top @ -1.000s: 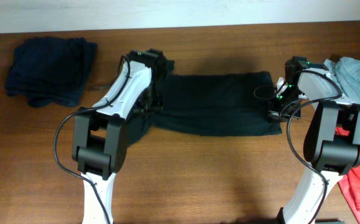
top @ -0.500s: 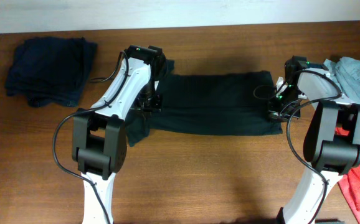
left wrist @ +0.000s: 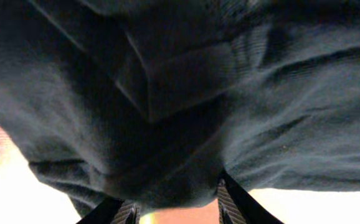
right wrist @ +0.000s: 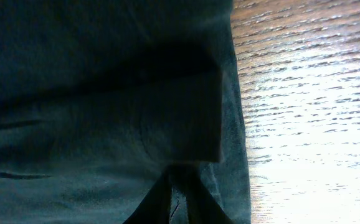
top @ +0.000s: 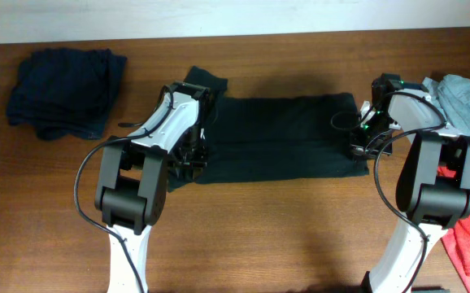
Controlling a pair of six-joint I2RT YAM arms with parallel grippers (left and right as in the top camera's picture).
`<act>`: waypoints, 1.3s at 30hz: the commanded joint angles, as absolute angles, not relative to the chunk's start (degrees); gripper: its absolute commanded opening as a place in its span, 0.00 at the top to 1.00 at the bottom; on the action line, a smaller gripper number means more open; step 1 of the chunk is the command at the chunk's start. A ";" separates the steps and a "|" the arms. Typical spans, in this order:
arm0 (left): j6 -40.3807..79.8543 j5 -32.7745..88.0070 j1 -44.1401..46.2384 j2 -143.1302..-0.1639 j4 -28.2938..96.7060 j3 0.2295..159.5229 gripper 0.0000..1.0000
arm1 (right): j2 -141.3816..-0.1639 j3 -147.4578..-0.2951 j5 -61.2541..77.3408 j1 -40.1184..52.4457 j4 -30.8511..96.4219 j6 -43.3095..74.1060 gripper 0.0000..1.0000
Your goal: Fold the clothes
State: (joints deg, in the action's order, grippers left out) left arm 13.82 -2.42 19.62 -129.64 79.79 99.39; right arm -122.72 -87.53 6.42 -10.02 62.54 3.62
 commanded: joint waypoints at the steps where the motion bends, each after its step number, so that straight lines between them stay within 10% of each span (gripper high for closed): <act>1: 15.18 -1.69 18.46 -126.93 80.27 103.85 0.60 | -122.19 -87.66 4.43 -9.76 62.17 3.46 0.85; 9: 18.90 -1.72 14.72 -119.81 82.37 106.54 0.39 | -122.19 -87.66 4.43 -9.76 62.15 3.46 0.79; 11: 18.94 -1.65 14.11 -119.98 83.72 105.86 0.98 | -122.19 -87.66 4.43 -9.76 62.06 3.44 0.77; 39: 22.31 1.83 12.58 -119.98 66.22 80.53 1.00 | -122.19 -87.66 -2.15 -9.76 61.52 3.20 0.76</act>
State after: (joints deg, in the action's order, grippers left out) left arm 21.30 3.05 12.78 -119.83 66.87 81.73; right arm -122.63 -87.53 2.35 -9.85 61.95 3.11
